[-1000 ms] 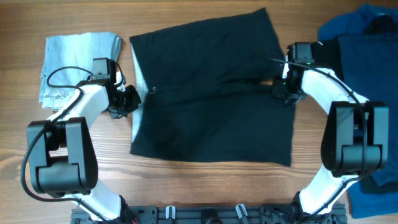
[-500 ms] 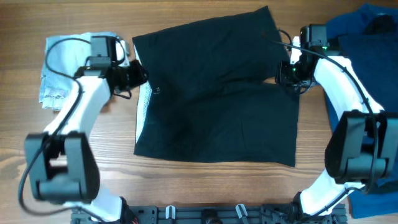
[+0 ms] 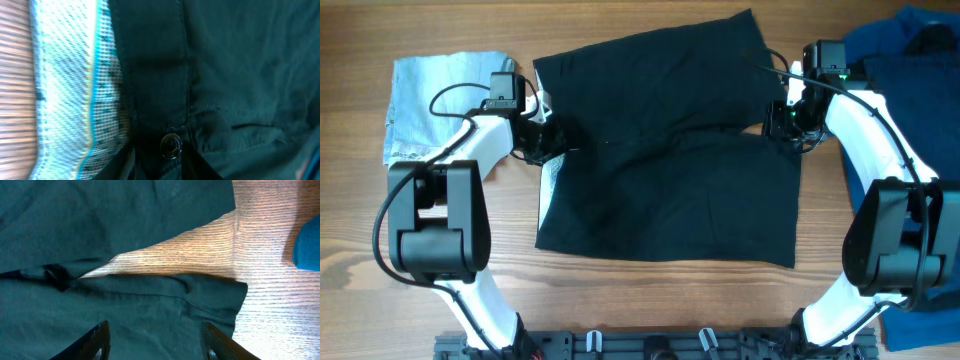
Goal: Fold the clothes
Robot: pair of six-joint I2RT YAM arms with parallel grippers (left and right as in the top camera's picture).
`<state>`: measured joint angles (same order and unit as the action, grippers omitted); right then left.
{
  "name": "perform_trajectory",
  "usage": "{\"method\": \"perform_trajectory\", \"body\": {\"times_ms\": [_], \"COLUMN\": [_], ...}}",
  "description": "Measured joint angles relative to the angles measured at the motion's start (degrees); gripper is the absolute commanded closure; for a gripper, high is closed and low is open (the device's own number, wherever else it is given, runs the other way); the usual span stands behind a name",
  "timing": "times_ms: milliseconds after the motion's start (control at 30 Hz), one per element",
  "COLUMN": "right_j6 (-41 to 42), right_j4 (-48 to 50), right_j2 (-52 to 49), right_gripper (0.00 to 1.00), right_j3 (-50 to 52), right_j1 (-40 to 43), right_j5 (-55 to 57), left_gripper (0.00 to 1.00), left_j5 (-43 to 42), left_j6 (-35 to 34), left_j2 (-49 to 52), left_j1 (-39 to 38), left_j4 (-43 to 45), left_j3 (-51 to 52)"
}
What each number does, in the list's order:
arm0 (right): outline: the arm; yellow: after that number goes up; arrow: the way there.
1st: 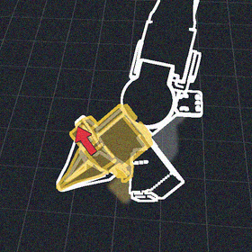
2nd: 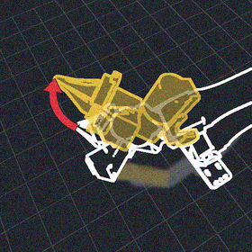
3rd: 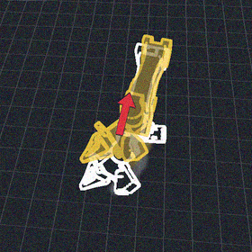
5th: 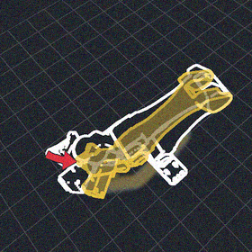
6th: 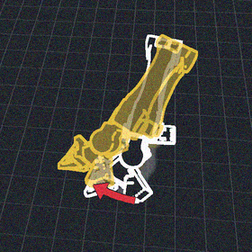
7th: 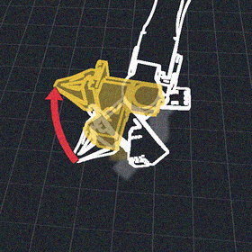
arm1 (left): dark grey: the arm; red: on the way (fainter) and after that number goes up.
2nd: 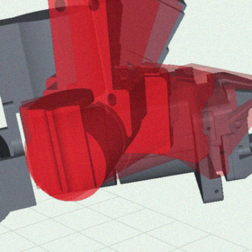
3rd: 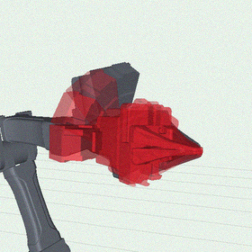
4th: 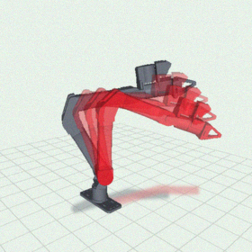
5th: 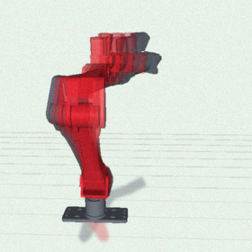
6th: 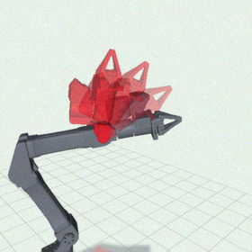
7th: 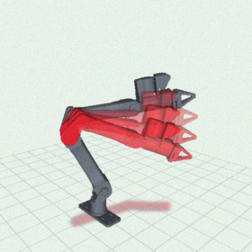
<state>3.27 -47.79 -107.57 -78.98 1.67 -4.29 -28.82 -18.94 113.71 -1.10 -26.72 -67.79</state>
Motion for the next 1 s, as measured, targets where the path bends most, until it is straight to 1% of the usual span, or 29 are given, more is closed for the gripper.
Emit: {"method": "perform_trajectory", "body": {"times_ms": [33,100,167,333,567,733,800,900,933,1000], "right_j6": [0.0,0.0,0.0,0.0,0.0,0.0,0.0,0.0,0.0,0.02], "right_j4": [0.0,-0.02,-0.04,-0.11,-0.26,-0.68,-0.68,-0.68,-0.63,-0.09], "right_j2": [0.0,0.0,0.0,0.0,0.0,0.0,0.0,0.0,0.0,0.0], "right_gripper": [0.42,0.42,0.42,0.42,0.42,0.41,0.42,0.41,0.43,0.53], "right_j3": [0.0,0.0,0.0,0.0,0.0,0.0,0.0,0.0,0.0,0.0], "right_j1": [0.0,0.0,0.0,0.0,0.0,0.0,0.0,0.0,0.0,0.0], "right_j5": [0.0,0.0,0.0,0.0,0.0,0.0,0.0,0.04,0.04,0.04], "left_gripper": [0.75,0.9,0.96,0.96,0.96,0.96,0.96,0.96,0.96,0.96], "left_j5": [-1.11,-3.23,-4.2,-5.42,-5.03,0.7,3.76,5.62,6.91,8.41], "left_j6": [0.0,0.02,0.35,0.22,0.46,2.16,2.36,2.38,2.38,2.38], "left_j2": [0.17,0.46,0.46,-0.22,-5.01,-5.03,-5.03,-5.03,-5.03,-5.03], "left_j1": [-0.02,-0.02,-0.02,0.66,2.84,3.06,3.54,4.11,4.26,4.28], "left_j4": [-0.02,-0.02,0.02,-0.26,-2.95,-6.69,-7.45,-7.17,-6.78,-6.78], "left_j3": [0.0,0.02,0.02,0.02,0.04,0.07,0.07,0.07,0.07,0.07]}}
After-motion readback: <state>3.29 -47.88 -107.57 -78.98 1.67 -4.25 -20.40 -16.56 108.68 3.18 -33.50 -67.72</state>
